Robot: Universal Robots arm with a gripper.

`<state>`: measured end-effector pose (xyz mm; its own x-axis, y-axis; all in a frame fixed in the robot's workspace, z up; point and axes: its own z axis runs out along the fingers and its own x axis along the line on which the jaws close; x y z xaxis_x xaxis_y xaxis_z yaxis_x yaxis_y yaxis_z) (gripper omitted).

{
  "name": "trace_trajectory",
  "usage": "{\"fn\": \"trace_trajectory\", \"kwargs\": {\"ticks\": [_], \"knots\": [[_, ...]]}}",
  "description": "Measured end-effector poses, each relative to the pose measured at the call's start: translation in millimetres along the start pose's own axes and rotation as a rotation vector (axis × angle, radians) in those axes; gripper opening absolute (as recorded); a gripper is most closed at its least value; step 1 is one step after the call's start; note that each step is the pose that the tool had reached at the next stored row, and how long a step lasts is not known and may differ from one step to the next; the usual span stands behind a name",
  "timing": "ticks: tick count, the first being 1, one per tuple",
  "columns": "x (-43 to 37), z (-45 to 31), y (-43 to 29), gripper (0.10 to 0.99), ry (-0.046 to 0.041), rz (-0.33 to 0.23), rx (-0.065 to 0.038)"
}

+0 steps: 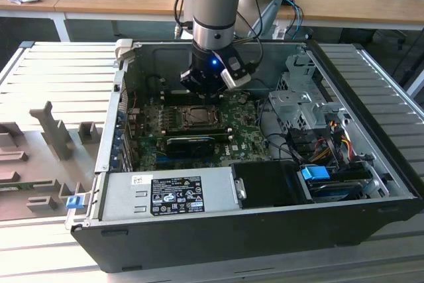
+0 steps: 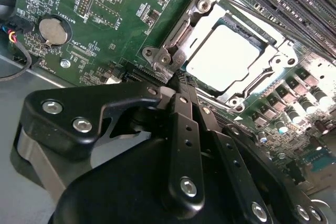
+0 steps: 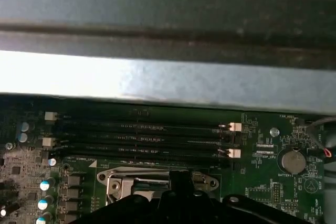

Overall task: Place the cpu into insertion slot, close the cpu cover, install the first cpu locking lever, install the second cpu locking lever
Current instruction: 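Install the second cpu locking lever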

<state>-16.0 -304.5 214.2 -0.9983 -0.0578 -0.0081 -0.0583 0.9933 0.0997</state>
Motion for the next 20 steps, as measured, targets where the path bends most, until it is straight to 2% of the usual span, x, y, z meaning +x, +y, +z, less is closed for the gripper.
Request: {"fn": "trace_trajectory", "kwargs": {"ticks": [1,2,7,11,13,14,19,20], "knots": [[0.0,-1.5,-0.1,0.106,-0.0001,0.0,-0.001],[0.0,-8.5,0.0,0.106,-0.0004,0.0,-0.005],[-0.2,-31.3,2.2,0.106,-0.0003,0.0,-0.005],[0.1,-31.6,-2.1,0.106,-0.0003,0.0,-0.005],[0.5,-32.3,-9.0,0.106,-0.0004,0.0,-0.005],[0.7,-33.1,-9.7,0.106,-0.0002,0.0,-0.004],[0.9,-47.7,-8.8,0.106,-0.0003,0.0,-0.005],[0.9,-47.9,-9.6,0.106,-0.0003,0.0,-0.005]]}}
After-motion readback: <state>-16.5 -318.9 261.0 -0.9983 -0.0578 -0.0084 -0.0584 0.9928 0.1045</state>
